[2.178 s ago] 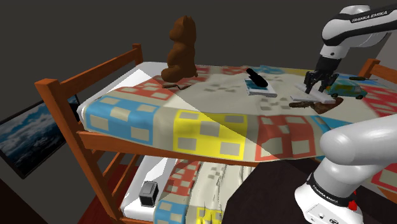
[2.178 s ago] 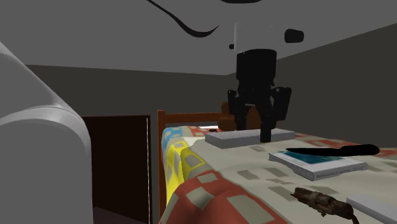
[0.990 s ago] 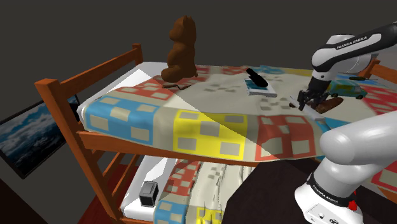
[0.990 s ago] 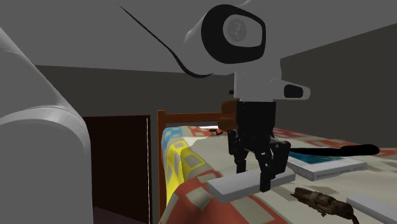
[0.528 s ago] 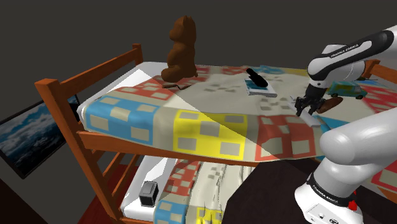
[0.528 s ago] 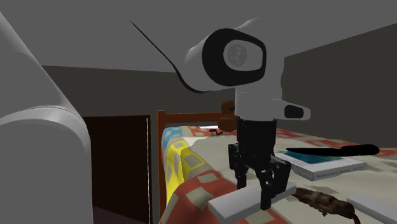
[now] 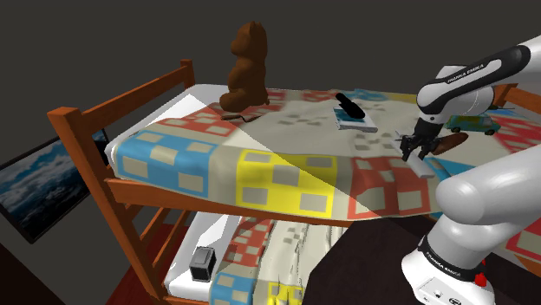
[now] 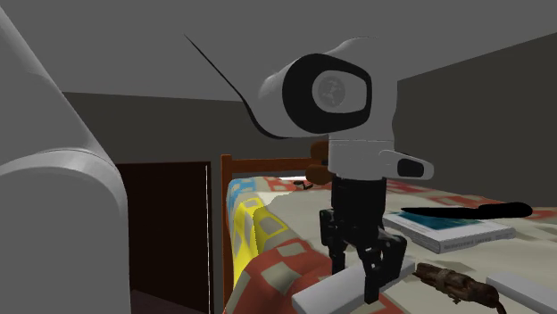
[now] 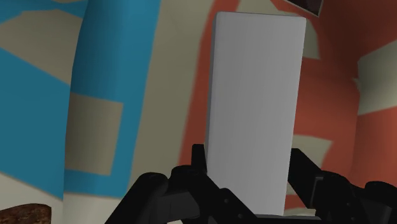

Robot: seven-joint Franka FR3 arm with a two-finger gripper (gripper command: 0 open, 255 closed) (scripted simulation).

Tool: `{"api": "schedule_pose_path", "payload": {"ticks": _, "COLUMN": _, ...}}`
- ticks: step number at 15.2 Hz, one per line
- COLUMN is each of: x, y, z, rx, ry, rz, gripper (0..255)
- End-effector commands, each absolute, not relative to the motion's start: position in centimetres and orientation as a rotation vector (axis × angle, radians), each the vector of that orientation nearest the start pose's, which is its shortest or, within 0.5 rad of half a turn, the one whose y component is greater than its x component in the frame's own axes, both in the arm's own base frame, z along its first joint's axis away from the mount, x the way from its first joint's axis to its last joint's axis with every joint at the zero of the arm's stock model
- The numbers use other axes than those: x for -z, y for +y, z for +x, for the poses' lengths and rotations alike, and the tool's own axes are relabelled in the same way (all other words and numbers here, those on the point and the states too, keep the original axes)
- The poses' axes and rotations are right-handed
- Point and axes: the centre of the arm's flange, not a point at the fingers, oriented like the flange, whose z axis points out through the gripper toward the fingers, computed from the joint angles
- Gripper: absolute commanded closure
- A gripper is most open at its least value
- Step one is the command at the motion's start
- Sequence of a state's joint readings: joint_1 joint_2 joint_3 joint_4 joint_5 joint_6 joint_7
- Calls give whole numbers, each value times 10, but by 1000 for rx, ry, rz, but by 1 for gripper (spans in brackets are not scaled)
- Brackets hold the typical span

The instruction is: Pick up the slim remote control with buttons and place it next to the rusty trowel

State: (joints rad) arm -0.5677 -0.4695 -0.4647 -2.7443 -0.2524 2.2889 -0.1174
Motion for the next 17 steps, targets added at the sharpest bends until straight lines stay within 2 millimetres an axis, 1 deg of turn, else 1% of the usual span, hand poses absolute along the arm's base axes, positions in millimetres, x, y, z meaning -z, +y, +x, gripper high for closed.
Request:
{"api": "schedule_pose_path", "payload": {"ticks": 1, "x": -344, "y": -311, "z": 196, "rx": -3, "ry": 1070, "rz": -2932, "gripper": 255}}
{"api": "schedule_pose_path", "payload": {"ticks": 2, "x": -344, "y": -311, "z": 196, "rx": -3, "ry": 1070, "rz": -2932, "gripper": 0}}
{"api": "schedule_pose_path", "payload": {"ticks": 7, "x": -344, "y": -311, "z": 196, "rx": -3, "ry": 1070, "rz": -2932, "gripper": 0}}
{"api": "schedule_pose_path", "payload": {"ticks": 10, "x": -383, "y": -312, "z": 195, "rx": -3, "ry": 1070, "rz": -2932, "gripper": 0}}
{"api": "schedule_pose_path", "payload": {"ticks": 11, "x": -394, "y": -312, "z": 195, "rx": -3, "ry": 1070, "rz": -2932, "gripper": 0}}
{"api": "schedule_pose_path", "payload": {"ticks": 17, "x": -394, "y": -312, "z": 195, "rx": -3, "ry": 1070, "rz": -2932, "gripper": 0}}
